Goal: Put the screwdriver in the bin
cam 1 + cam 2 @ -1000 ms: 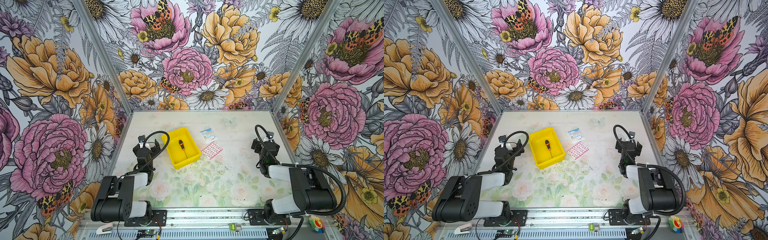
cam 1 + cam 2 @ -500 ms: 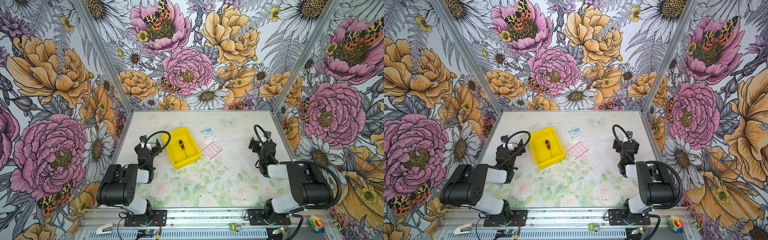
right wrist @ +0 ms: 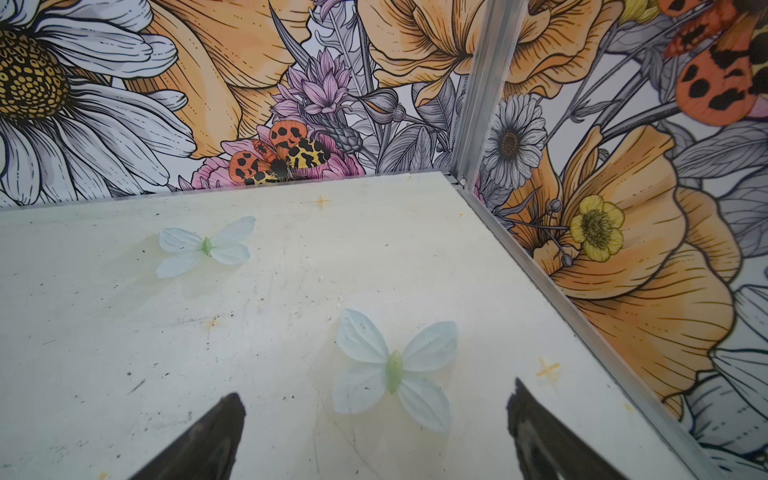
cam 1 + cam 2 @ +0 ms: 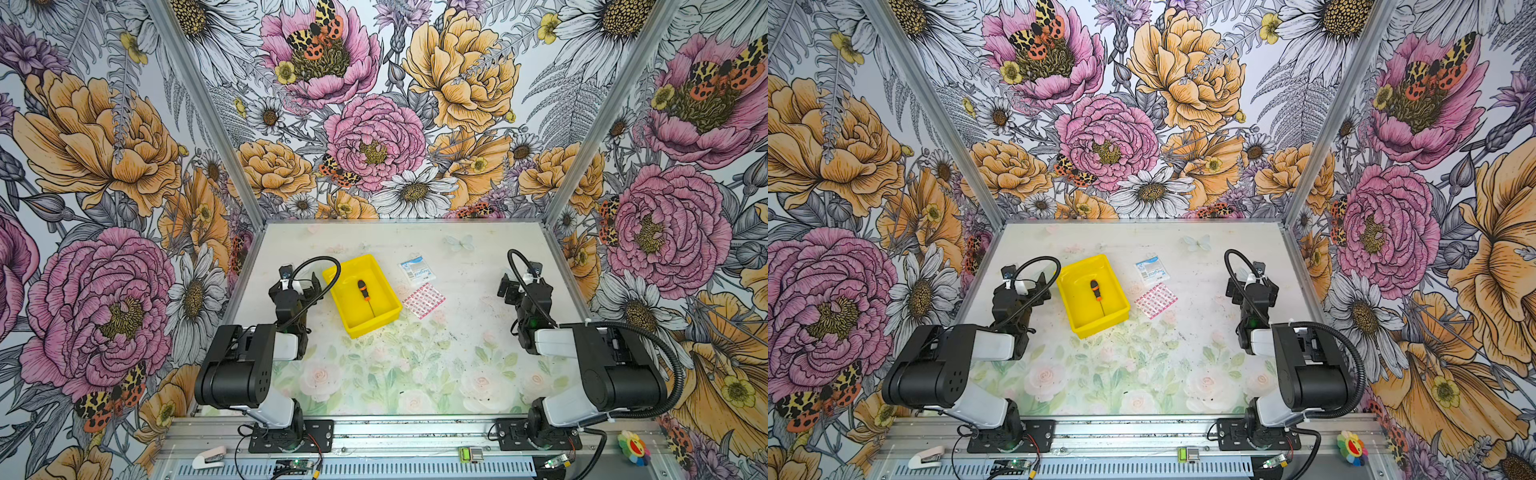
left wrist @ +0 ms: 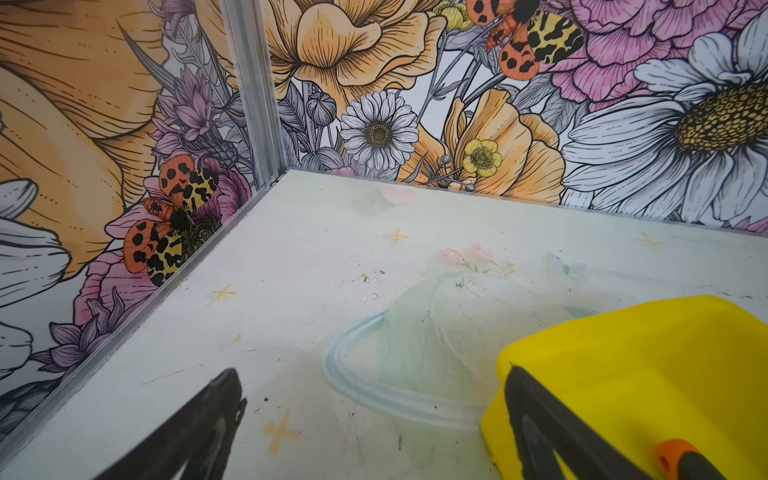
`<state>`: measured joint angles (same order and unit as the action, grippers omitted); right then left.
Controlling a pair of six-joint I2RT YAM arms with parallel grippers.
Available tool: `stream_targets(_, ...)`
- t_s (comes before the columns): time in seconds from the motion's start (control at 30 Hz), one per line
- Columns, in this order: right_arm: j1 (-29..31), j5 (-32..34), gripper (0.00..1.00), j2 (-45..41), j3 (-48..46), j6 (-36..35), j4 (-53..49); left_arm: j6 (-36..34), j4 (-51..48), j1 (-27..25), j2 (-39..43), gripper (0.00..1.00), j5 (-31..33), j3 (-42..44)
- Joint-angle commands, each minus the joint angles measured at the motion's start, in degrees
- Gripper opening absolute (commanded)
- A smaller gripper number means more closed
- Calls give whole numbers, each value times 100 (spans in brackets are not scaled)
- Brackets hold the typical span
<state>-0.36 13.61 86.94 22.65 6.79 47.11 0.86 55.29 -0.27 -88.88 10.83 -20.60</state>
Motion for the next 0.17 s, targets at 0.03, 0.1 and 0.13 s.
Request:
stream_targets(0.03,18,-59,100,43,-51,-29,233,-122,-166,13,3,99,-280,-111)
stream_targets(0.1,10,-52,99,44,-47,-33,235,-121,-135,12,2,99,-278,-94)
stream_targets(0.13,12,-54,99,42,-47,-33,228,-133,-130,5,-3,99,-288,-101)
